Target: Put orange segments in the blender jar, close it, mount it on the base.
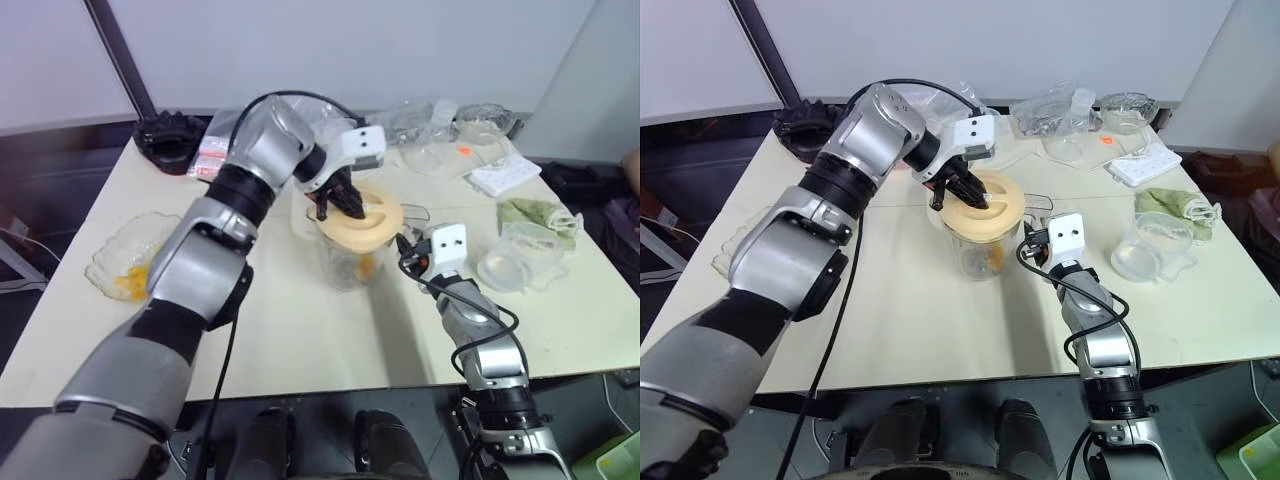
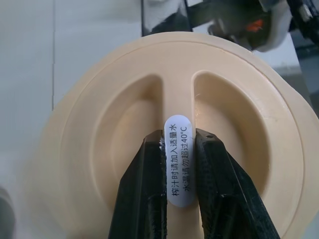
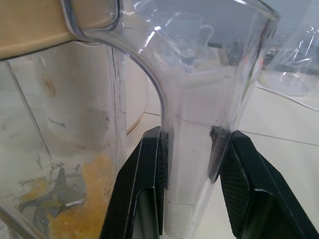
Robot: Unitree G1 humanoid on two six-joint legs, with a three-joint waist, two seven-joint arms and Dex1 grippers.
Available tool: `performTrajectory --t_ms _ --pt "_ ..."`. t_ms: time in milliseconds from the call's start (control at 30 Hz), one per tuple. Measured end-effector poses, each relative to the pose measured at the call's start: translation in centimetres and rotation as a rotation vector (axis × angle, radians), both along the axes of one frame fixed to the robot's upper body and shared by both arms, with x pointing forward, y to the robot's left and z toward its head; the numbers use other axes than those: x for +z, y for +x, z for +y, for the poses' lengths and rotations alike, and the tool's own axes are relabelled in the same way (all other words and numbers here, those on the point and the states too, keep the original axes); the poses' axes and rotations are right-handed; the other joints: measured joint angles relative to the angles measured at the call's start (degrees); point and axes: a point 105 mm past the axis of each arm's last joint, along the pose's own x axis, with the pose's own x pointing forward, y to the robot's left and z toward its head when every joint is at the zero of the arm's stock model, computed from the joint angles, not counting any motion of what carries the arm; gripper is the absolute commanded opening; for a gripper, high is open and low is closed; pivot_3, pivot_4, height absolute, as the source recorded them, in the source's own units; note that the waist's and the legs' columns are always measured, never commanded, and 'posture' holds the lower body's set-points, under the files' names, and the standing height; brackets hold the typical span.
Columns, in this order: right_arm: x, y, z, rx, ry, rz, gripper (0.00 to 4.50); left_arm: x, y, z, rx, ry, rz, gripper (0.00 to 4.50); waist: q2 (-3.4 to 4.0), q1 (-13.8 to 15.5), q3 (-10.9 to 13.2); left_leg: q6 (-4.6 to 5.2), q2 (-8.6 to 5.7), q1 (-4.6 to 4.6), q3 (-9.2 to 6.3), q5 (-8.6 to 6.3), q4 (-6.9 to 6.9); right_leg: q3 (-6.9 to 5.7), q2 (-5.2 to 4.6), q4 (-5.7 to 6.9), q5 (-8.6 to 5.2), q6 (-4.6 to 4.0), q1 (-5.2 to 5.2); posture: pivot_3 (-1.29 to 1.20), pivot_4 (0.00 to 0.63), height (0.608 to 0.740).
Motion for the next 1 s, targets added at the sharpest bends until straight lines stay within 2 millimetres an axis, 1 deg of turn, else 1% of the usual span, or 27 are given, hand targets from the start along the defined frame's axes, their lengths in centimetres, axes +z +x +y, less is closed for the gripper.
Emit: performTrajectory --t_ms 100,333,500,533,567,600,667,700,733,800,867,900,967,1000 --pt "-0.3 0.1 -0.2 -0.008 0.0 0.01 0.96 -0.3 -0.1 -0.3 0.043 -0.017 -0.003 0.22 0.08 0.01 -0.35 -0.01 -0.06 0.04 0.07 -0.01 0.0 0.05 -0.07 -0.12 0.0 0.0 0.07 0.0 0.15 0.74" --pt "-0.5 0.1 -0.3 -0.011 -0.009 0.016 0.96 -0.8 -0.5 -0.2 0.047 -0.041 -0.04 0.22 0.18 0.03 -0.77 -0.2 0.0 0.07 0.06 -0.12 -0.01 0.06 -0.18 -0.2 -0.01 0.01 0.21 0.0 0.15 0.74" --pt "-0.5 0.1 -0.2 -0.006 -0.013 0.017 0.96 -0.8 -0.6 -0.1 0.043 -0.043 -0.047 0.22 0.38 -0.3 -0.91 -0.19 0.09 -0.06 0.05 -0.13 -0.24 -0.01 -0.28 -0.87 -0.01 0.02 0.33 0.0 0.15 0.74" --pt "-0.5 0.1 -0.2 -0.004 -0.013 0.016 0.96 -0.8 -0.6 -0.1 0.042 -0.044 -0.049 1.02 0.38 -0.41 -0.91 -0.19 0.1 -0.06 0.06 -0.13 -0.26 0.0 -0.31 -0.93 -0.01 0.02 0.35 0.0 0.15 0.74" --pt "-0.5 0.1 -0.2 -0.003 -0.013 0.016 0.96 -0.8 -0.6 -0.1 0.042 -0.044 -0.05 1.34 0.37 -0.49 -0.91 -0.19 0.1 -0.07 0.06 -0.13 -0.26 0.0 -0.33 -0.97 -0.01 0.02 0.36 0.0 0.15 0.74" --pt "-0.3 0.1 0.0 0.006 -0.015 0.011 0.96 -0.9 -0.5 0.0 0.047 -0.042 -0.057 1.79 0.35 -0.72 -0.89 -0.19 0.09 -0.11 0.08 -0.13 -0.27 0.0 -0.36 -0.98 -0.01 0.02 0.35 0.0 0.15 0.74" --pt "-0.2 0.1 0.4 0.026 -0.017 0.005 0.96 -0.6 -0.5 0.1 0.05 -0.044 -0.084 2.72 0.25 -1.38 -0.87 -0.19 0.1 -0.14 0.14 -0.13 -0.36 0.0 -0.44 -0.98 -0.01 0.02 0.27 0.0 0.15 0.74" --pt "-0.1 0.0 0.5 0.034 -0.018 0.0 0.96 -0.4 -0.6 0.0 0.04 -0.045 -0.095 3.3 0.21 -1.52 -0.85 -0.19 0.06 -0.14 0.26 -0.13 -0.56 0.0 -0.54 -0.98 -0.01 0.02 0.33 0.0 0.15 0.74" --pt "-0.1 0.0 0.5 0.032 -0.017 0.0 0.96 -0.1 -0.8 -0.2 0.025 -0.049 -0.105 3.74 0.15 -1.48 -0.82 -0.16 -0.07 -0.11 0.37 -0.11 -0.84 -0.02 -0.69 -0.97 -0.01 0.01 0.2 0.0 0.15 0.74" --pt "0.0 0.0 0.5 0.039 -0.016 -0.005 0.96 0.7 -1.1 -0.1 0.01 -0.05 -0.134 3.74 0.08 -1.44 -0.78 -0.01 -0.14 -0.14 0.52 -0.02 -0.95 -0.04 -0.73 -0.65 0.01 0.01 -0.12 0.0 0.15 0.74" --pt "0.5 -0.1 0.7 0.052 -0.019 -0.025 0.96 1.2 -1.5 0.0 0.013 -0.061 -0.124 3.74 -0.05 -1.14 -0.64 0.04 -0.25 -0.27 0.55 0.01 -1.1 -0.05 -0.63 -0.18 -0.06 0.11 -0.5 0.0 0.15 0.74" --pt "0.7 -0.1 0.7 0.056 -0.021 -0.031 0.96 1.5 -1.6 0.0 0.017 -0.07 -0.118 3.74 -0.23 -1.13 -0.5 0.05 -0.26 -0.49 0.49 0.01 -1.09 -0.05 -0.56 0.02 -0.13 0.21 -0.76 0.0 0.15 0.74" --pt "1.1 -0.1 0.7 0.061 -0.022 -0.044 0.96 2.2 -1.9 0.0 0.027 -0.086 -0.104 3.74 -0.25 -1.09 -0.39 0.07 -0.24 -1.18 0.44 0.05 -1.01 -0.03 -0.41 0.18 -0.1 0.2 -1.49 0.0 0.15 0.74" --pt "1.3 -0.2 0.8 0.068 -0.023 -0.052 0.96 2.7 -2.0 0.1 0.038 -0.099 -0.085 3.74 -0.24 -1.12 -0.14 0.08 -0.38 -1.2 0.46 0.05 -1.0 -0.01 -0.38 0.22 -0.1 0.21 -1.55 0.0 0.15 0.74"
